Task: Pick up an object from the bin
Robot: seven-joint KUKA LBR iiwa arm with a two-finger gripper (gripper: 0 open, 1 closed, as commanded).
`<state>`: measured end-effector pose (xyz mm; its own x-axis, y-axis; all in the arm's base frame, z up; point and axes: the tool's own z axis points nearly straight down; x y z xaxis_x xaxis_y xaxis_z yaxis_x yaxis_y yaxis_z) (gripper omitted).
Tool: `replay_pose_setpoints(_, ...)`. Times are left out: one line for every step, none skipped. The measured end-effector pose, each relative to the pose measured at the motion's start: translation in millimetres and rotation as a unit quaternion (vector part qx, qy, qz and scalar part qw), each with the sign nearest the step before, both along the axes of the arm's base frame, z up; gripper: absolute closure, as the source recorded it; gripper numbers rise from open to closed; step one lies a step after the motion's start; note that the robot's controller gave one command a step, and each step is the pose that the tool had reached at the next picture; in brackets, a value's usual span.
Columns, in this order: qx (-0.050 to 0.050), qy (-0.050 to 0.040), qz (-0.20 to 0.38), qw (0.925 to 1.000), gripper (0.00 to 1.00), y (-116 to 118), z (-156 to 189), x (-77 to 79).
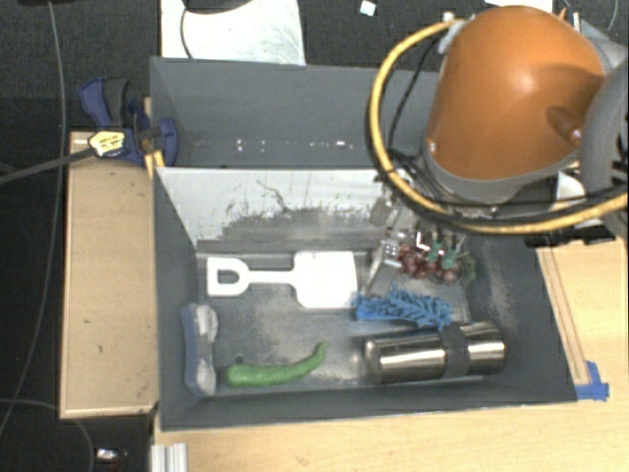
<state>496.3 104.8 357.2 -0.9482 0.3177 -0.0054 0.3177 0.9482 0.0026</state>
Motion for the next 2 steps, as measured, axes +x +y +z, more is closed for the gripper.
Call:
replay_pose_setpoints(0.001,-0.0047,0.09,0.9959,0.0,23.7,105.5,11.3)
replay_pose_setpoints(0.0,-0.0014,0.02,0.9998,0.0,2.2,25.7,14.6)
